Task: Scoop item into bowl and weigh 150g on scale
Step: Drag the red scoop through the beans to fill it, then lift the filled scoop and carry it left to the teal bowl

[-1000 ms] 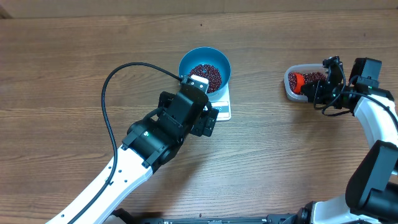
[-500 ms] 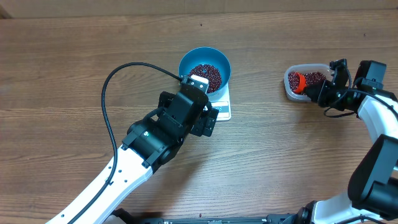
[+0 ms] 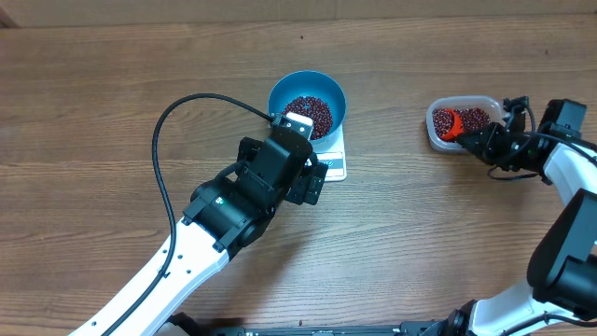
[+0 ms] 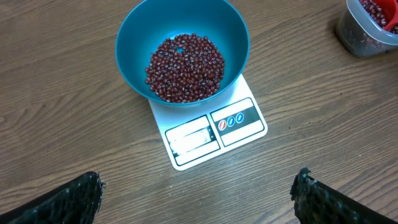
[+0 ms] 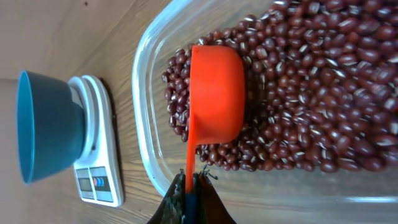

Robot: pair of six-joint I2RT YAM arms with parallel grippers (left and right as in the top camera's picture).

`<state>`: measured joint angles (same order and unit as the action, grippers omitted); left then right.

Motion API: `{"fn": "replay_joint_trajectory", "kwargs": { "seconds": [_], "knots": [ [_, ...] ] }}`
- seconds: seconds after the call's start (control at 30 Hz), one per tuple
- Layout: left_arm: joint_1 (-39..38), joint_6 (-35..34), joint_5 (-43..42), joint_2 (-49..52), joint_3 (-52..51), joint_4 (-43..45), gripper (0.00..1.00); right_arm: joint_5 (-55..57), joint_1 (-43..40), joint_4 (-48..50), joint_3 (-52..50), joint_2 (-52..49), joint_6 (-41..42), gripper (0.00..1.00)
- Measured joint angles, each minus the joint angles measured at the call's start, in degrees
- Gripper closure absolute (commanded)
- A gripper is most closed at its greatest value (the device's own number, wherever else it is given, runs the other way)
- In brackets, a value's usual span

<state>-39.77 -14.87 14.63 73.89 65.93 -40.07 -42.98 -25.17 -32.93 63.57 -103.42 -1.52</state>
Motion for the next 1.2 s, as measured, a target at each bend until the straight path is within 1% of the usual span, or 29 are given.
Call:
{"fn": "replay_joint_trajectory", "kwargs": {
  "seconds": [0.5, 0.67, 1.2],
  "knots": [
    [0.0, 0.0, 0.0, 0.0, 0.0, 0.0, 0.0, -10.9, -7.0, -1.0, 0.0, -0.1, 1.6, 0.96],
    [0.0, 0.0, 0.0, 0.0, 0.0, 0.0, 0.0, -14.0, -7.5, -1.4, 0.0, -0.1, 1.6, 0.96],
    [0.0, 0.0, 0.0, 0.0, 0.0, 0.0, 0.0, -18.7, -7.5, -4.0, 0.0, -0.1, 0.4, 0.96]
  ]
}}
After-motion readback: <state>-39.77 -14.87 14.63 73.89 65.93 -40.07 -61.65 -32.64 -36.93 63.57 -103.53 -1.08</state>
